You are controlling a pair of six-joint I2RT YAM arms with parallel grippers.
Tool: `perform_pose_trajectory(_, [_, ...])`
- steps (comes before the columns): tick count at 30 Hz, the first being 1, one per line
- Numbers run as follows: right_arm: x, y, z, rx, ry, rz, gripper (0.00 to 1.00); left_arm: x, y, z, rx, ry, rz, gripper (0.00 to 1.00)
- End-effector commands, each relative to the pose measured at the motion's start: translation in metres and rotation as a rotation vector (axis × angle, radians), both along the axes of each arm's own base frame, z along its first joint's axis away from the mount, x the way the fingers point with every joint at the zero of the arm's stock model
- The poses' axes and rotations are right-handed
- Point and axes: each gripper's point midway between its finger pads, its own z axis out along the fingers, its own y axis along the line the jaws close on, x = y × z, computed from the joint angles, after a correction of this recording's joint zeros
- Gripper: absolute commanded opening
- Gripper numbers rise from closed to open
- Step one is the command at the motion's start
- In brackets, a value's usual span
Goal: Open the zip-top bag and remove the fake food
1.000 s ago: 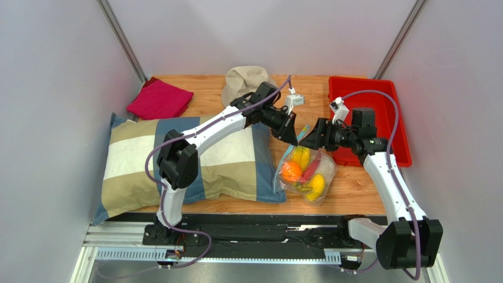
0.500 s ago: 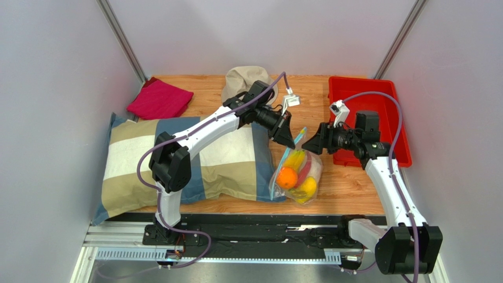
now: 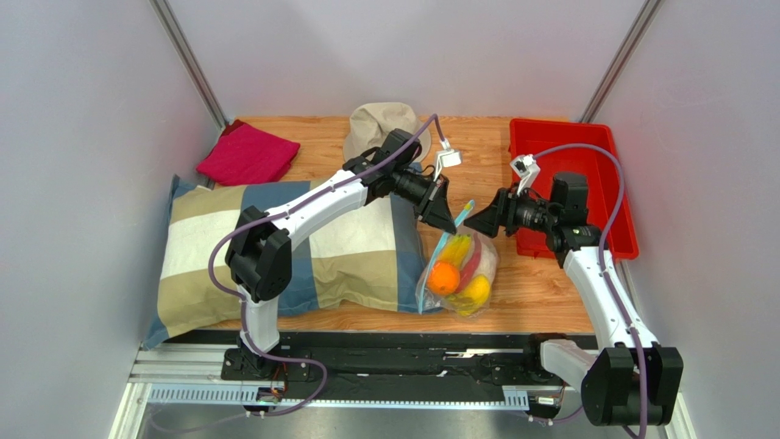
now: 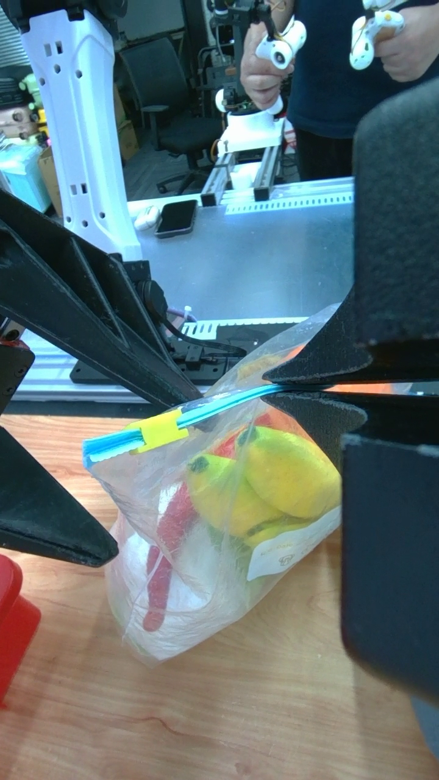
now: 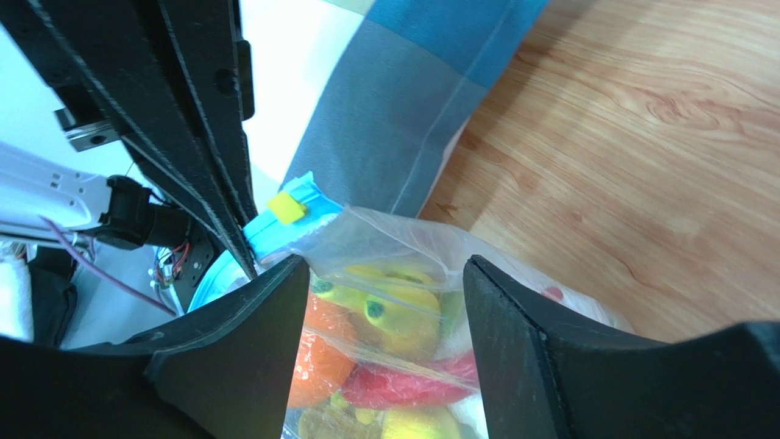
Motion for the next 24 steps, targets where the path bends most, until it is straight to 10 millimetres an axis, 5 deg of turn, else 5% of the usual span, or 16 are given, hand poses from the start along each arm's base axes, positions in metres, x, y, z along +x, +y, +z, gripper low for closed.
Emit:
perform_pose_trajectory(1, [0.006,0.007,0.026,0.042,-0.115,0.066,0.61,-0.012,0.002,0.038,-0.095,-0.058,-0.038,0.00])
perform_pose_trajectory(5, [0.003,0.013,0.023,0.070,-0.094,0.092,0.42,-0.013,0.001,0.039,-0.092,-0.055,-0.039,0.00])
perform_pose_trajectory(9, [0.002,0.017,0.016,0.060,-0.069,0.101,0.00,-0.012,0.000,0.038,-0.069,-0.055,-0.024,0.00])
perform_pose_trajectory(12, [0.001,0.013,0.009,0.030,-0.019,0.068,0.00,-0.002,-0.001,0.034,-0.017,-0.068,0.052,0.05])
perform_pose_trajectory(14, [-0.003,0.009,0.010,0.011,-0.016,0.038,0.00,0.007,-0.001,0.034,0.010,-0.083,0.115,0.24])
perform_pose_trajectory(17, [-0.007,0.006,0.016,0.011,-0.018,0.001,0.00,0.024,-0.003,0.030,0.060,-0.090,0.216,0.39])
perform_pose_trajectory(24, [-0.012,0.008,0.012,-0.002,0.023,-0.021,0.00,0.042,-0.017,0.040,0.051,-0.069,0.276,0.40])
